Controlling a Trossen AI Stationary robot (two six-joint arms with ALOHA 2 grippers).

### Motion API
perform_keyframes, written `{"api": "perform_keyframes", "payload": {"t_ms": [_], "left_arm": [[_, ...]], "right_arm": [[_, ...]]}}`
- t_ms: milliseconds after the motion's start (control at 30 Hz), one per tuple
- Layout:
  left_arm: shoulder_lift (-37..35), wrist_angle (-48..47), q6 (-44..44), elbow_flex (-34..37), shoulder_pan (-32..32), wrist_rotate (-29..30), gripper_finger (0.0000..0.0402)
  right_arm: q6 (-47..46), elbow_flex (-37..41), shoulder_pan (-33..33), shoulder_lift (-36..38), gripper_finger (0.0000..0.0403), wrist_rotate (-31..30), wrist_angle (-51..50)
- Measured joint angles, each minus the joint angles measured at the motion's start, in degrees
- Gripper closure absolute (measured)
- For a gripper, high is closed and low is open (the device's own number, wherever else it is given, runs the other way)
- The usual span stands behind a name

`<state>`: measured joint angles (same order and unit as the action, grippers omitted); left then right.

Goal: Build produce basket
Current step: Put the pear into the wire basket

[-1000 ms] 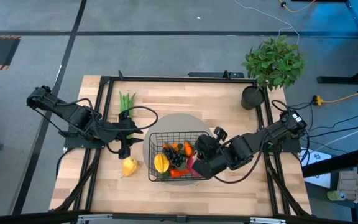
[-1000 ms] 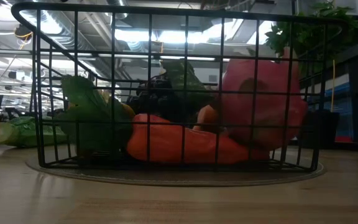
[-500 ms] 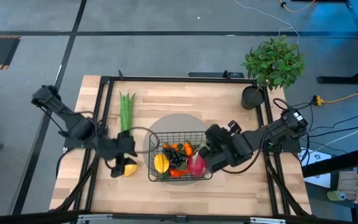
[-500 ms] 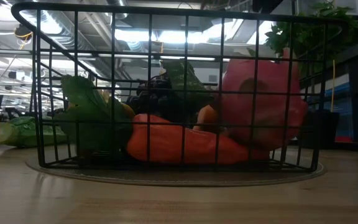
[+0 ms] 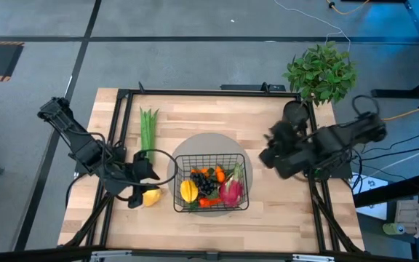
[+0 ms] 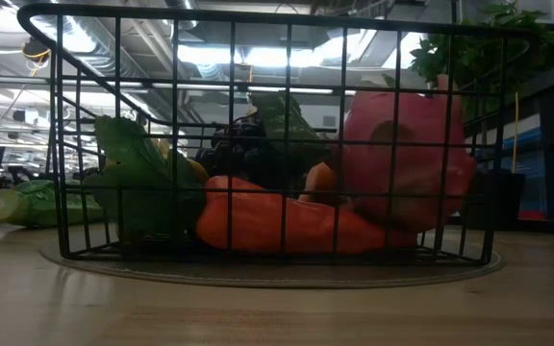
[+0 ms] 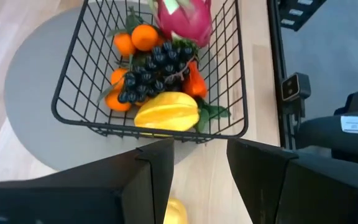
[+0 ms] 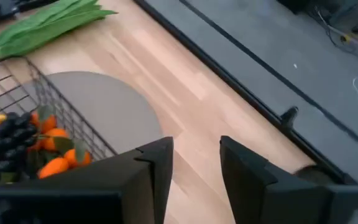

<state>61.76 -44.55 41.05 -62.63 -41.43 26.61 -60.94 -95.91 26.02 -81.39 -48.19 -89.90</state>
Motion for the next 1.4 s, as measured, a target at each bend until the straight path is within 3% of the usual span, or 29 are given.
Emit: {"api": "perform_keyframes", "payload": {"t_ms": [133,233,433,667,867,1000,1200,1400], "left_arm": [[0.0,0.0,-0.9,0.0,0.0,0.8,0.0263],[0.0,0.0,-1.1,0.0,0.0,1.5,0.0263],[0.0,0.1,-1.1,0.0,0.0,1.5,0.0263],[0.0,0.2,-1.1,0.0,0.0,2.0,0.0263],[0.0,0.2,-1.1,0.0,0.0,3.2,0.0263],[0.0,0.2,-1.1,0.0,0.0,4.1,0.0263],[0.0,0.2,-1.1,0.0,0.0,4.1,0.0263],[0.0,0.2,-1.0,0.0,0.0,4.1,0.0263]], "right_arm": [[-8.8,11.8,0.7,9.6,0.028,-1.2,0.6],[-13.7,23.3,1.3,15.3,0.028,-1.2,6.7],[-10.4,44.2,1.6,23.9,0.028,-1.2,33.1],[-6.1,60.4,-0.8,33.6,0.0282,-0.1,51.7],[22.6,72.0,-3.8,41.5,0.0303,11.8,86.4],[34.7,78.7,-8.4,45.2,0.0322,22.4,103.6],[41.3,86.3,-14.6,49.0,0.0353,33.7,109.9],[52.1,90.0,-16.3,53.1,0.0382,44.6,113.1]]}}
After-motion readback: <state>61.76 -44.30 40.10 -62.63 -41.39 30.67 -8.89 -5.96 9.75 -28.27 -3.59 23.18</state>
